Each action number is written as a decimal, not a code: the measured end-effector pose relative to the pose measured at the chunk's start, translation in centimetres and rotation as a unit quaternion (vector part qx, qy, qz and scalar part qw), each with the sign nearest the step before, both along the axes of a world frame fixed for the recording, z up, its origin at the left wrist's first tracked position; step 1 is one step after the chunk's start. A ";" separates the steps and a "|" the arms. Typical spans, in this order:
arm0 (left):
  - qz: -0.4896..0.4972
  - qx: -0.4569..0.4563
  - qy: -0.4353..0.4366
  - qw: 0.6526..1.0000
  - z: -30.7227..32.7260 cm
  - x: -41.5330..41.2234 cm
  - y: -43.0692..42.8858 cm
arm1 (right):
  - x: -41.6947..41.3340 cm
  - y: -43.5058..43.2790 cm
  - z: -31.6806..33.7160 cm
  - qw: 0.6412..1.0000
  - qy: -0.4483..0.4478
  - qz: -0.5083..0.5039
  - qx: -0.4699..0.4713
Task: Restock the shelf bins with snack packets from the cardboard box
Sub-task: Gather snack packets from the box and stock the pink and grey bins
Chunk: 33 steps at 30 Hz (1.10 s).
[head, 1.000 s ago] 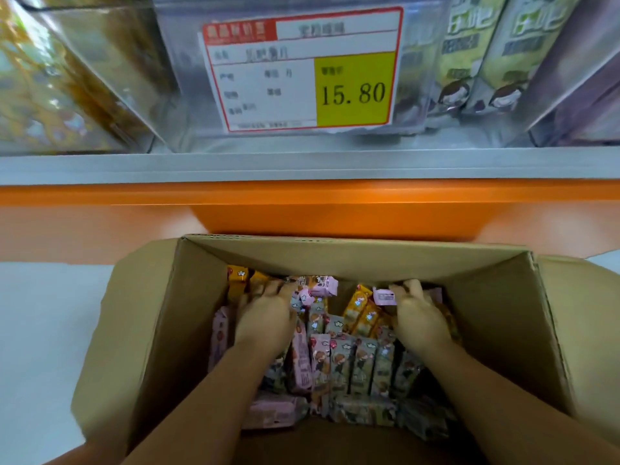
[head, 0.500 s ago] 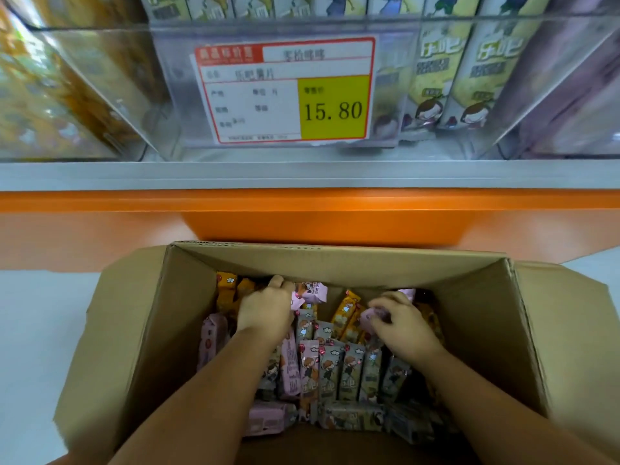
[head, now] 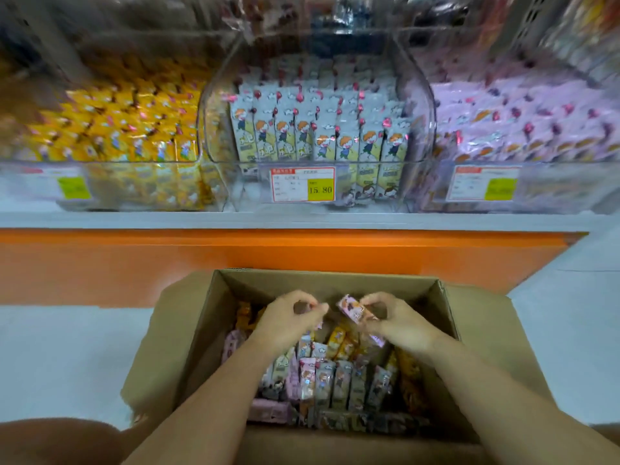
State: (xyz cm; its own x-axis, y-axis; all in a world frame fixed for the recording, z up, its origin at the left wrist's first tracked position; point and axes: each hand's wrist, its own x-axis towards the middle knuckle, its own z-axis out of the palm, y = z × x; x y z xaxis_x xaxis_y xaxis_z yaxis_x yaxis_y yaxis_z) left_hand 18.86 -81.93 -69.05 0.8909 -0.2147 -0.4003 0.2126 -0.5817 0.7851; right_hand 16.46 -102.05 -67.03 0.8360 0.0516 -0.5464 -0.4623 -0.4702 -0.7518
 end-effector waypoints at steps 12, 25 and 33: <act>0.072 -0.240 -0.015 0.968 13.3 -4.2 -4.5 | -2.8 -1.7 11.8 0.982 -0.106 -0.022 0.154; -0.095 -0.088 -0.201 0.971 20.1 -4.3 -10.0 | -3.7 -6.5 19.0 0.937 -0.331 -0.065 0.092; -0.146 -0.075 -0.280 0.946 23.3 -2.9 -11.6 | -2.2 -8.3 20.9 0.914 -0.394 -0.060 0.074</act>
